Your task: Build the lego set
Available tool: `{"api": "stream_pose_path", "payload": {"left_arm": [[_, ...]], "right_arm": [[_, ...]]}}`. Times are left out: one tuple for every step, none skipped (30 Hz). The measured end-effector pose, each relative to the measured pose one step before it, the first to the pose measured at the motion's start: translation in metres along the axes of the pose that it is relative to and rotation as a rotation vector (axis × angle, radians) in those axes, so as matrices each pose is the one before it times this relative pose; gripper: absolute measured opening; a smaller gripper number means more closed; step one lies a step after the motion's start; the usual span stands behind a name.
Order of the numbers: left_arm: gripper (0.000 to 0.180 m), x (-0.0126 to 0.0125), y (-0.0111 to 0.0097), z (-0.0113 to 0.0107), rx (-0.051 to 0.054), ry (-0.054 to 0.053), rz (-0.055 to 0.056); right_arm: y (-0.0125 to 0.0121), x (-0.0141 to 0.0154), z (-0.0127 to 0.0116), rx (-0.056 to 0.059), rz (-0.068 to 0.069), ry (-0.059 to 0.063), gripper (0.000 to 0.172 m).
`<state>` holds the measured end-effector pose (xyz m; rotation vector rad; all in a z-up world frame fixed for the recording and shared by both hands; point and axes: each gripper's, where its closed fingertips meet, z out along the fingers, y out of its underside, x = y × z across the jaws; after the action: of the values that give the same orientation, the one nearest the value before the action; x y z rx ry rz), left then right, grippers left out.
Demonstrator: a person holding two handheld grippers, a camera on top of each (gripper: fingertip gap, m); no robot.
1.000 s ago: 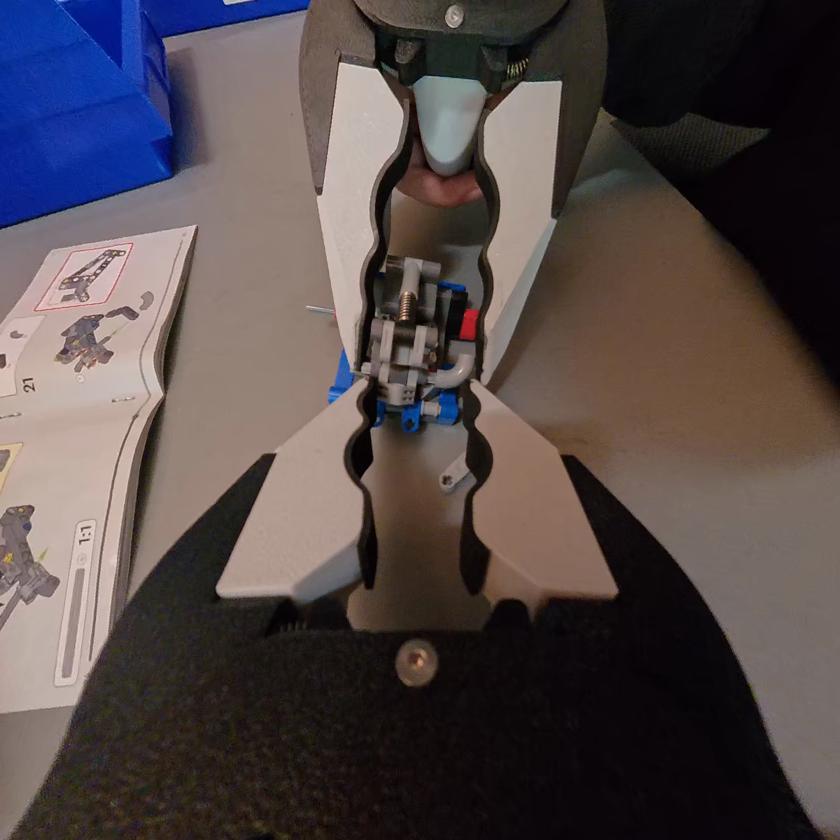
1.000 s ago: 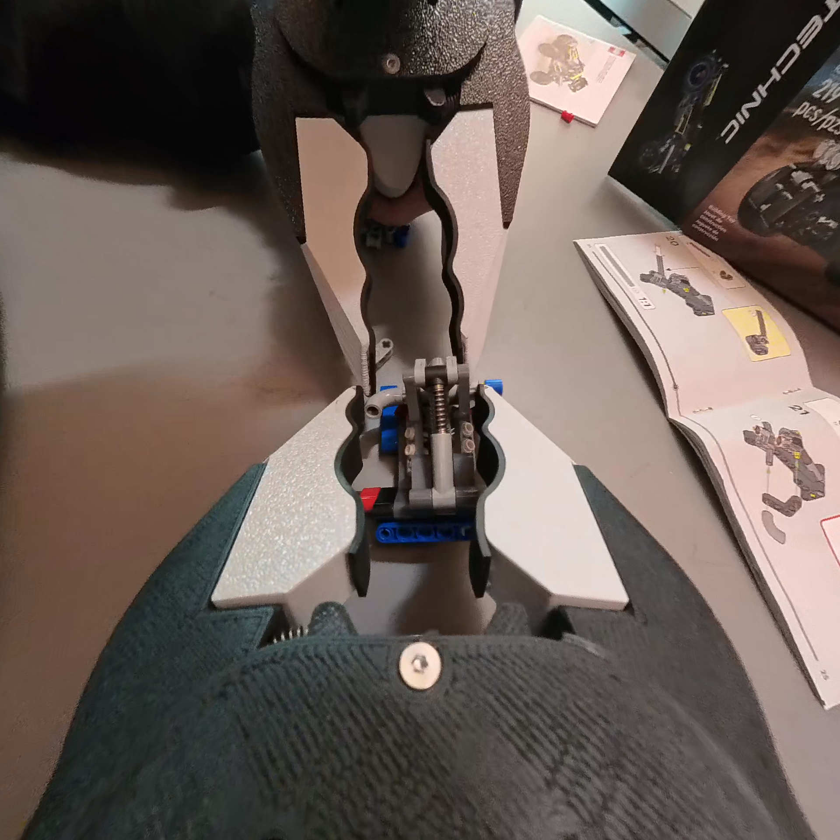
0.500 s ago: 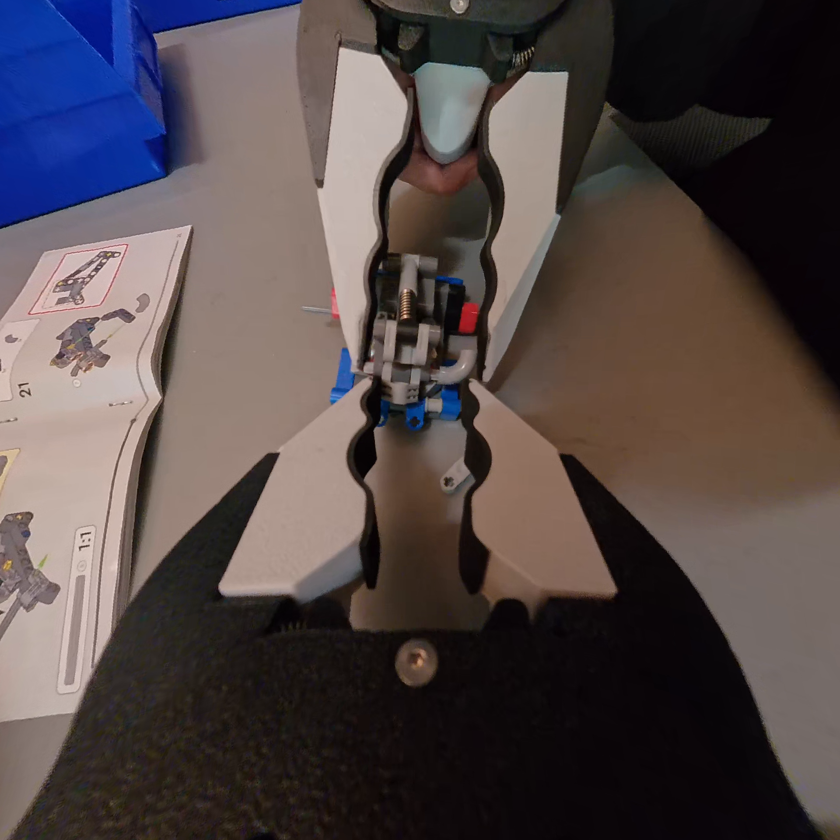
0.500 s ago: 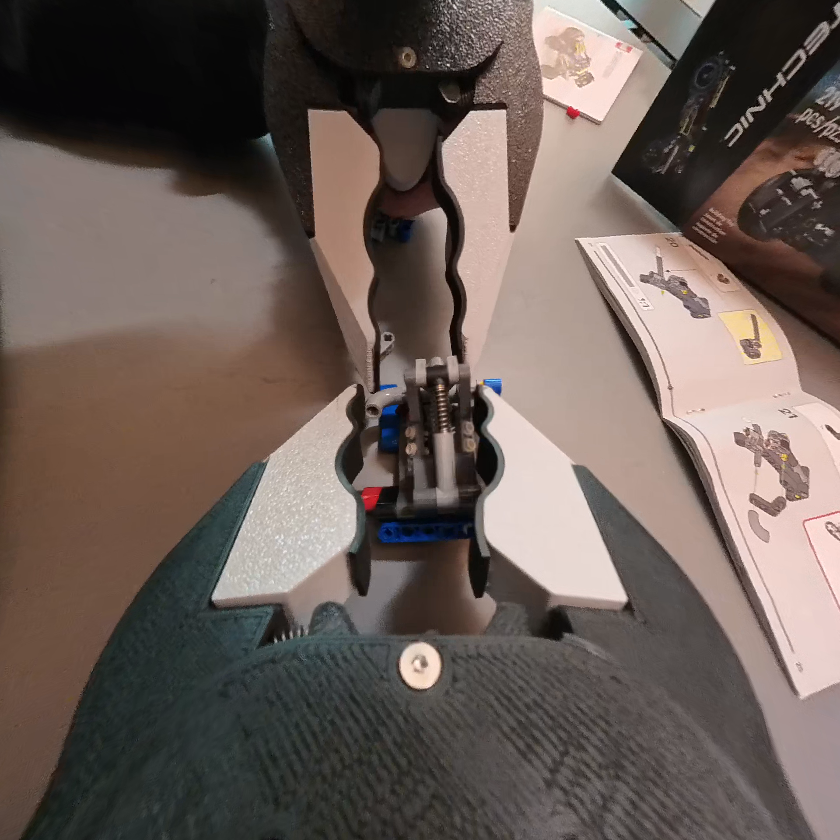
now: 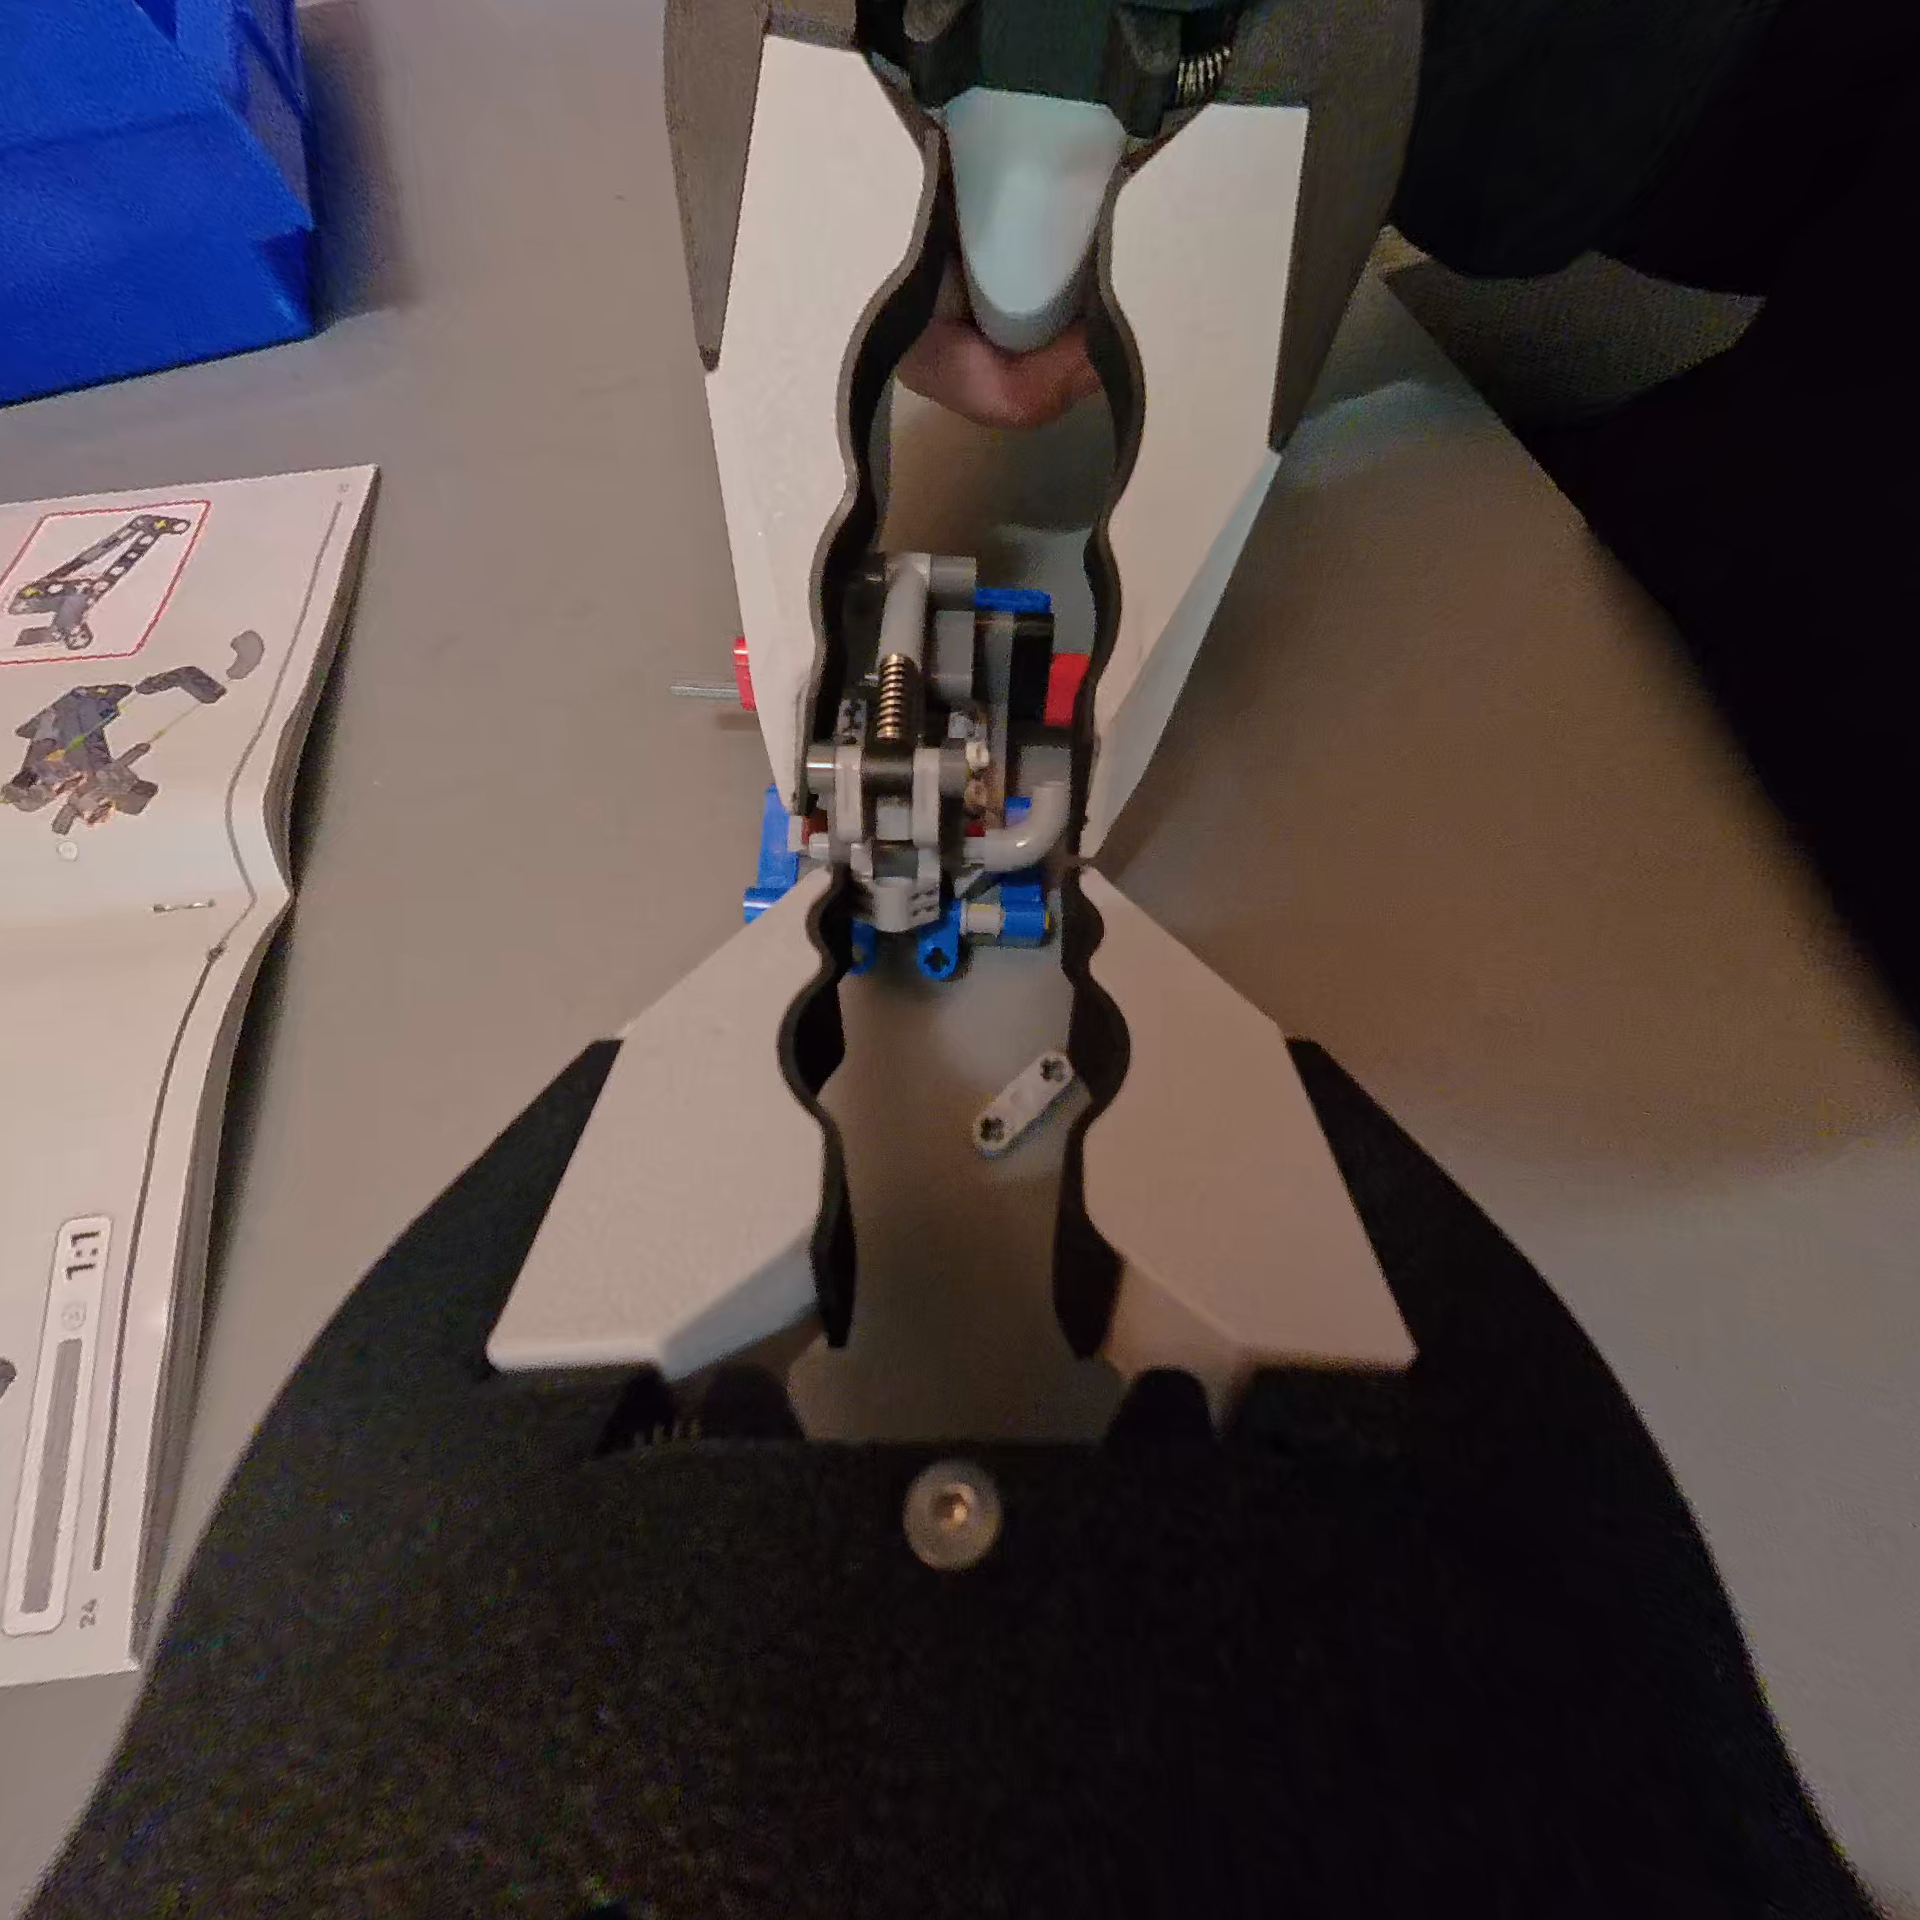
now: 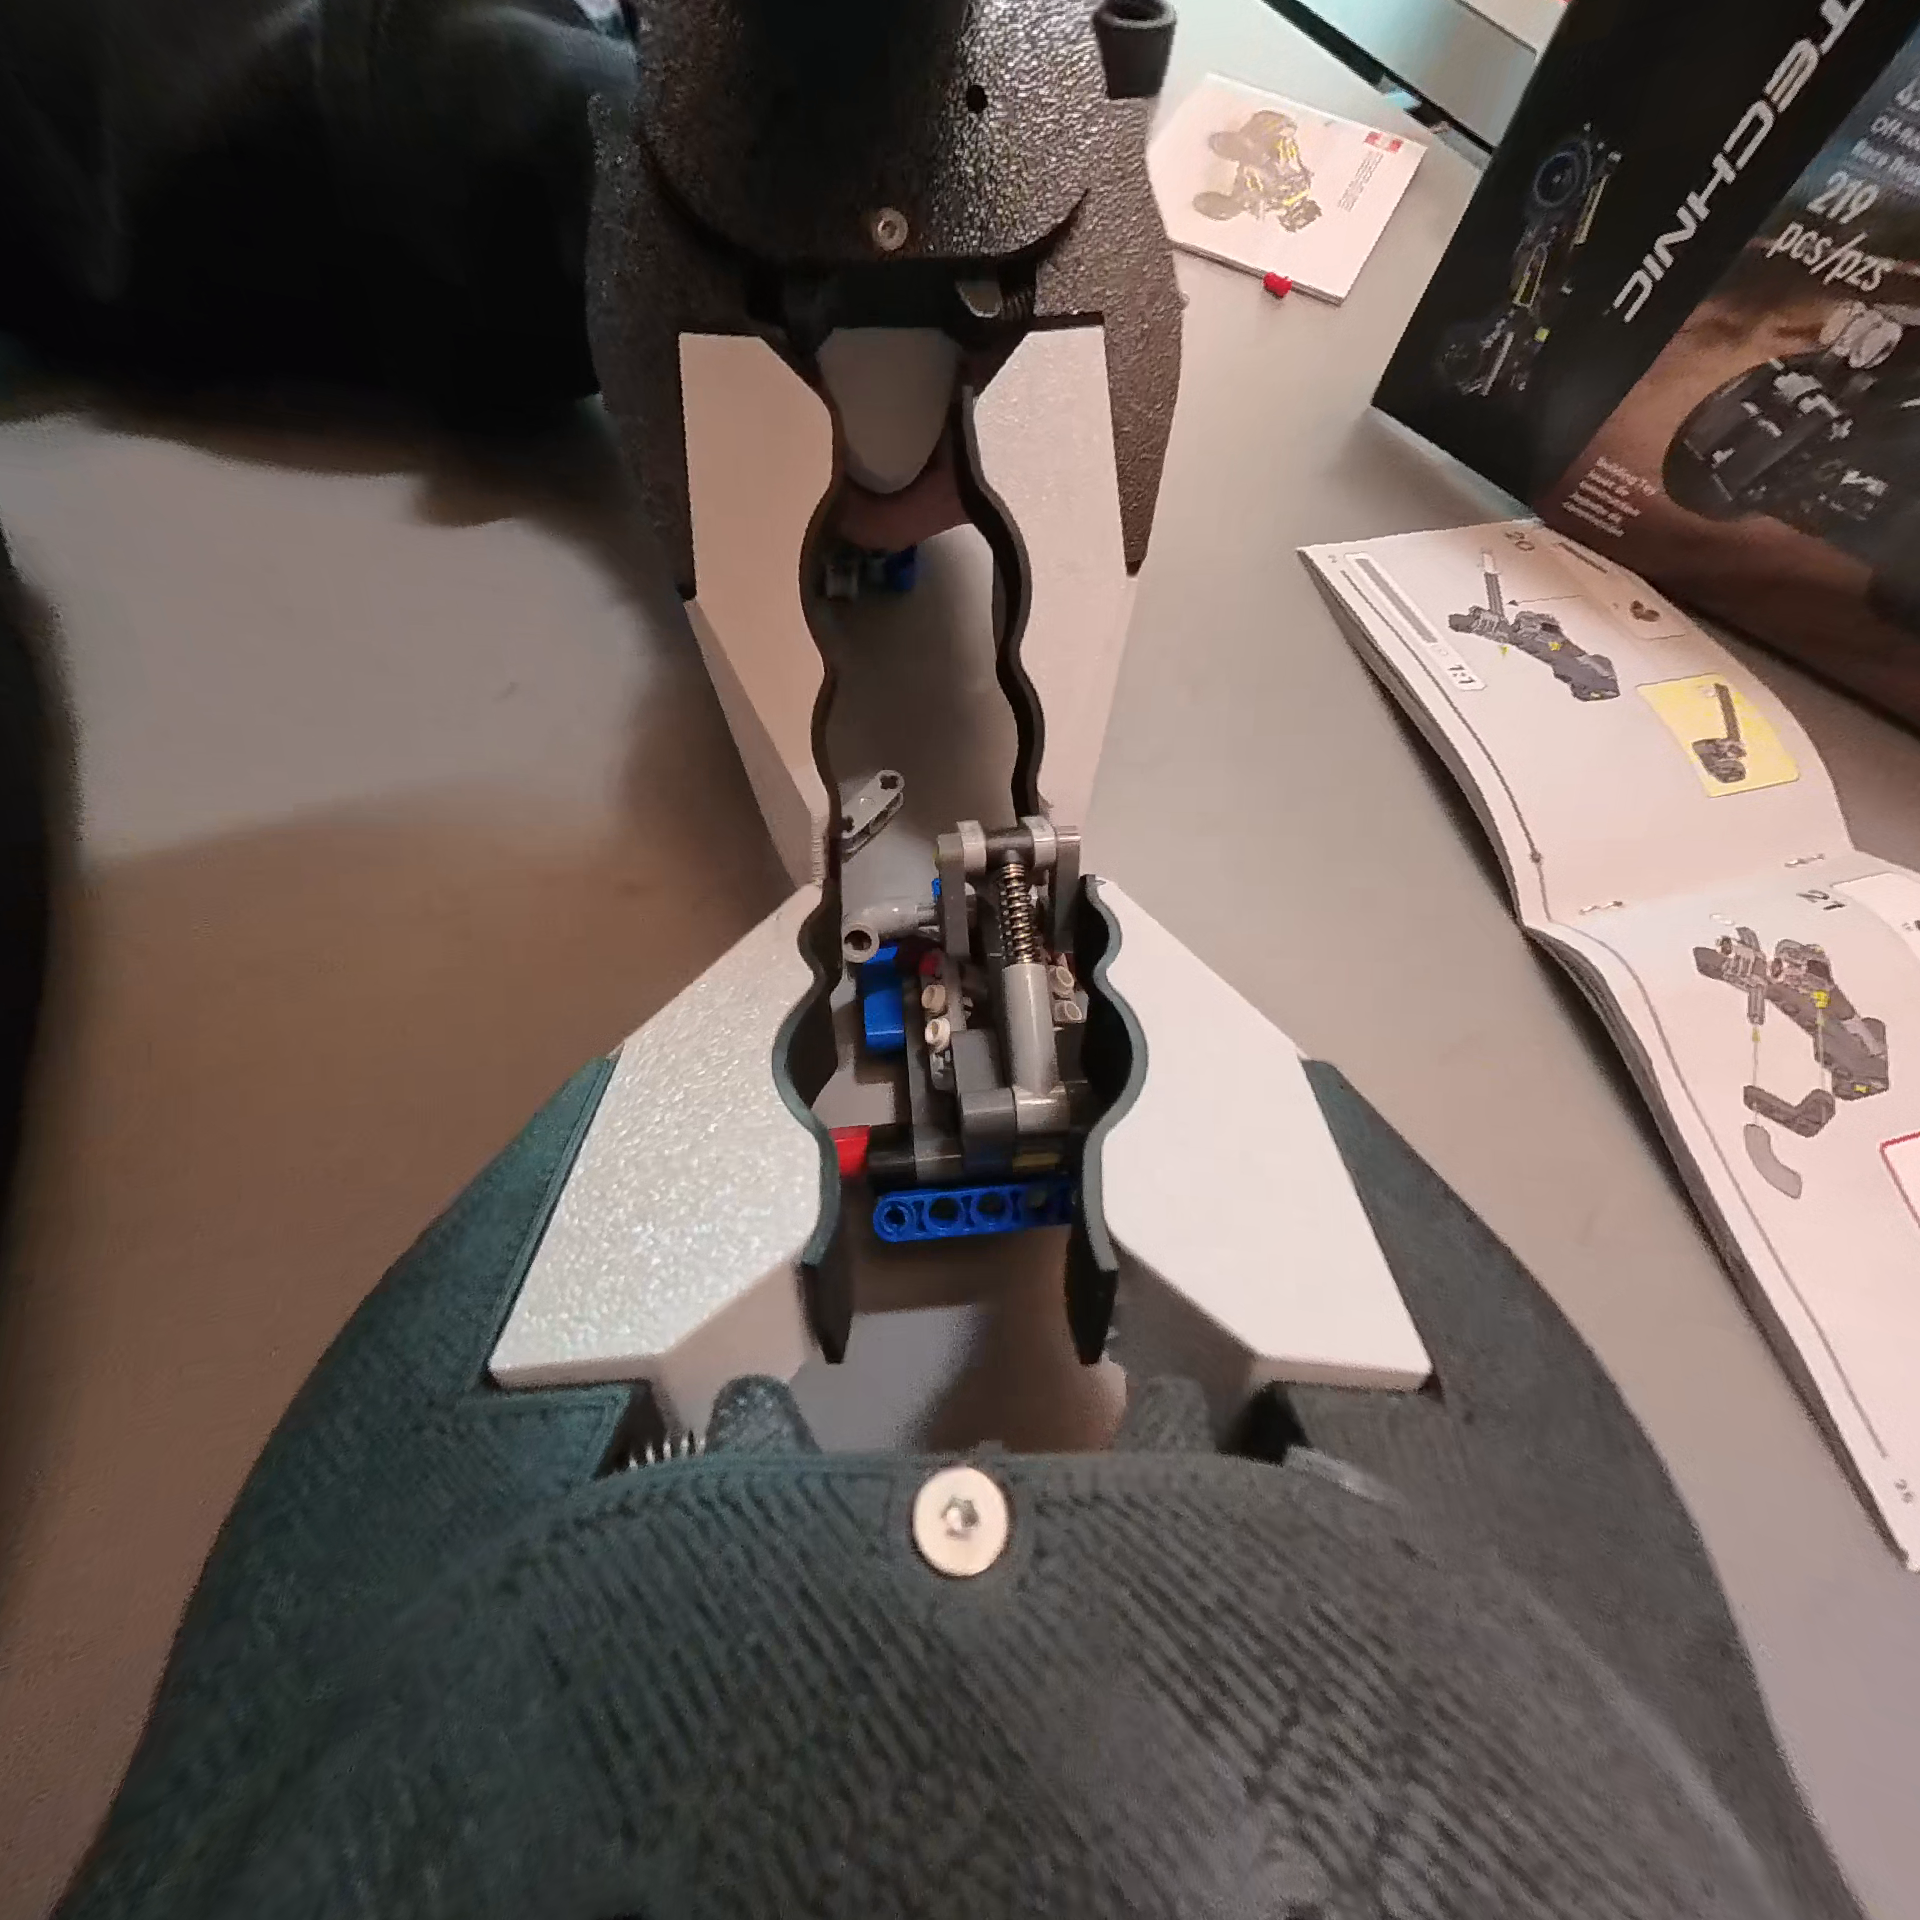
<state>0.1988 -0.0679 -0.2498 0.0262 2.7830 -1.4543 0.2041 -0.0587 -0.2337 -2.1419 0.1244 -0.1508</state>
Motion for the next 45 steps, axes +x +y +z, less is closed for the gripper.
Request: {"api": "stream_pose_path", "payload": {"left_arm": [[0.034, -0.00113, -0.00068, 0.00031, 0.0012, -0.0065, -0.0069], [0.031, -0.00147, -0.00047, 0.0003, 0.0016, -0.0074, -0.0081], [0.03, -0.00077, -0.00037, 0.00035, 0.0014, -0.0034, -0.0059], [0.03, 0.00016, -0.00038, 0.00035, 0.0014, 0.0025, -0.0073], [0.03, 0.00026, -0.0005, 0.00052, 0.0014, 0.0034, -0.0124], [0.031, 0.00005, -0.00055, 0.00038, 0.0015, 0.0022, -0.0092], [0.031, 0.00079, -0.00038, 0.00062, -0.0006, 0.0053, -0.0047], [0.031, 0.00527, 0.00014, 0.00163, -0.007, 0.0296, 0.0013], [0.031, 0.00062, -0.00096, 0.00116, -0.0015, -0.0027, 0.0044], [0.031, 0.00093, -0.00076, 0.00166, 0.0006, -0.0006, 0.008], [0.031, 0.00111, -0.00038, 0.0024, -0.003, 0.0011, -0.0015], [0.03, 0.00017, -0.00005, 0.00184, -0.0063, -0.0054, 0.0018], [0.029, -0.00026, 0.00033, 0.00069, -0.0046, -0.0073, 0.0059], [0.025, -0.00117, -0.00037, -0.00039, 0.0043, -0.0082, -0.0011], [0.016, -0.00061, -0.00087, -0.00055, 0.0069, -0.0014, -0.0039], [0.017, 0.00026, -0.00099, -0.00013, 0.0062, 0.0056, -0.0038], [0.019, -0.00008, -0.0007, -0.00012, 0.0043, 0.0016, -0.004], [0.024, 0.00022, -0.00039, -0.00018, 0.0027, 0.0015, -0.0058], [0.028, 0.002, 0.00037, -0.00003, -0.0017, 0.012, -0.0105], [0.031, 0.00248, 0.001, -0.00032, -0.0038, 0.0138, -0.0124], [0.032, 0.00124, 0.00026, -0.00073, 0.0018, 0.0026, -0.0039], [0.033, 0.0015, -0.00093, -0.00094, 0.0084, 0.0009, 0.0069], [0.033, 0.00207, -0.00144, -0.00058, 0.0097, 0.0043, 0.0057], [0.034, 0.00106, -0.001, 0.00017, 0.0013, -0.0004, -0.0039], [0.035, 0.0013, -0.00061, 0.00095, -0.0028, -0.0011, -0.0036], [0.035, 0.00138, -0.00035, 0.00129, -0.0047, -0.0037, 0.0014], [0.035, 0.0001, 0.00033, 0.00165, -0.0067, -0.0138, 0.0074], [0.035, -0.00084, 0.00015, 0.00177, -0.0051, -0.0213, 0.0104], [0.034, -0.00073, -0.0006, 0.0015, 0.0003, -0.0209, 0.0089], [0.034, -0.00058, 0.00044, 0.00153, -0.0067, -0.0179, 0.0017], [0.033, -0.00143, -0.00008, 0.00086, -0.0018, -0.0227, -0.0001], [0.034, -0.00129, -0.00031, 0.0004, 0.0, -0.0195, 0.0], [0.033, -0.00078, -0.0002, 0.00037, -0.0008, -0.0138, -0.0059], [0.032, -0.00049, -0.00056, 0.00031, 0.0009, -0.0104, -0.006], [0.032, -0.0005, -0.00044, 0.00046, 0.001, -0.0112, -0.0015], [0.032, -0.00143, -0.00034, 0.00055, -0.0012, -0.0194, 0.0031], [0.031, -0.00146, 0.00008, 0.00069, -0.0026, -0.0221, 0.0116], [0.031, -0.00066, 0.00017, 0.00058, -0.0021, -0.0155, 0.0132], [0.031, -0.00052, 0.00005, 0.00028, -0.0016, -0.0098, 0.0062], [0.031, -0.00056, -0.00009, 0.00024, 0.0, -0.0063, 0.0003], [0.031, -0.00084, -0.0003, -0.00005, 0.002, -0.0078, 0.0003], [0.03, -0.00096, -0.00061, -0.00048, 0.0047, -0.0125, 0.0041], [0.03, -0.00137, -0.0009, -0.00064, 0.0069, -0.0169, 0.0059], [0.027, -0.00268, -0.00044, -0.00084, 0.0046, -0.0262, 0.003], [0.025, -0.00308, 0.0001, -0.00078, 0.0015, -0.0264, 0.0016]], "right_arm": [[-0.00002, 0.00018, -0.00067, 0.0075, 0.017, -0.007, 0.042], [0.00029, -0.00016, -0.00049, 0.0044, 0.0087, -0.0037, 0.043], [0.0003, -0.00036, -0.00046, 0.0023, 0.001, -0.0001, 0.043], [0.00031, -0.00034, -0.00049, 0.0, 0.0032, -0.0022, 0.043], [0.00029, 0.00006, -0.00054, -0.0004, 0.0087, -0.0024, 0.042], [0.00028, 0.00026, -0.00059, 0.0011, 0.011, -0.0022, 0.042], [0.00018, 0.00029, -0.00062, 0.0023, 0.0073, -0.0026, 0.041], [0.00051, 0.00307, -0.00161, 0.0002, 0.0013, 0.0149, 0.022], [0.00068, -0.00094, -0.00066, 0.0056, 0.0137, -0.0107, 0.023], [0.00102, -0.00092, -0.00208, -0.0047, 0.0015, -0.0079, 0.023], [0.00141, -0.00124, -0.00182, -0.0238, -0.0172, 0.0003, 0.022], [0.00101, -0.00017, -0.00093, -0.0221, -0.0343, 0.0114, 0.023], [-0.0001, 0.0, -0.0002, -0.0009, -0.0277, 0.0099, 0.023], [-0.00178, 0.00007, -0.00004, 0.0206, -0.0006, 0.0006, 0.024], [-0.00246, -0.00024, 0.00088, 0.0289, 0.0118, -0.0018, 0.032], [-0.00221, -0.00258, 0.00131, 0.0266, 0.0038, -0.0102, 0.044], [0.00091, -0.00303, 0.0006, 0.0036, -0.0099, -0.0107, 0.05], [0.00334, 0.00039, -0.00074, -0.0191, -0.012, 0.0087, 0.053], [0.0029, 0.00315, -0.00238, -0.0221, -0.0071, 0.0219, 0.056], [0.00028, 0.00199, -0.00369, -0.0079, -0.0058, 0.0142, 0.061], [-0.00169, -0.00068, -0.00493, 0.0069, -0.0141, -0.0035, 0.059], [-0.00107, -0.00162, -0.00517, 0.0056, -0.0216, -0.009, 0.045], [0.00063, -0.0031, -0.00393, -0.003, -0.0173, -0.0192, 0.032], [0.00091, -0.00388, -0.00154, -0.0029, -0.0044, -0.0261, 0.031], [-0.00001, 0.00027, 0.00018, 0.0032, 0.0024, 0.0004, 0.034], [0.00047, 0.00084, 0.00179, -0.001, -0.0014, 0.007, 0.042], [0.00191, -0.00193, 0.00238, -0.0135, -0.0122, -0.0083, 0.047], [0.00296, -0.00209, 0.00254, -0.0197, -0.0192, -0.0091, 0.043], [0.00298, -0.00029, 0.00223, -0.0175, -0.0141, 0.0011, 0.043], [0.00145, -0.00102, 0.00123, -0.0081, -0.0085, -0.0063, 0.043], [0.0001, -0.00012, 0.00033, -0.0006, -0.0077, -0.0016, 0.043], [0.00045, 0.00158, 0.00004, -0.0023, -0.0087, 0.01, 0.043], [0.00021, 0.00038, -0.00004, 0.0025, -0.0048, 0.0035, 0.043], [0.0001, 0.00013, -0.00015, 0.0066, -0.0014, 0.002, 0.043], [0.00024, 0.00059, -0.00035, 0.0092, -0.0004, 0.006, 0.042], [-0.00014, 0.00053, -0.00022, 0.0117, 0.0023, 0.0082, 0.042], [-0.00013, 0.00044, -0.00003, 0.0087, 0.0016, 0.0109, 0.042], [0.00002, 0.00037, -0.00006, 0.0053, -0.0063, 0.0114, 0.042], [0.00003, 0.00038, -0.00011, 0.0084, -0.0014, 0.009, 0.043], [-0.00038, 0.00064, -0.00036, 0.0131, 0.0119, 0.006, 0.042], [-0.00039, 0.00102, -0.00024, 0.0138, 0.0128, 0.0077, 0.043], [0.00001, 0.00098, -0.00001, 0.0091, 0.0059, 0.0117, 0.043], [0.00092, 0.00064, 0.00024, 0.0016, -0.0007, 0.0104, 0.044], [0.00197, 0.00131, 0.00042, -0.0109, -0.0074, 0.0136, 0.045], [0.00178, -0.00048, 0.00031, -0.0138, -0.0072, 0.0021, 0.047]]}}
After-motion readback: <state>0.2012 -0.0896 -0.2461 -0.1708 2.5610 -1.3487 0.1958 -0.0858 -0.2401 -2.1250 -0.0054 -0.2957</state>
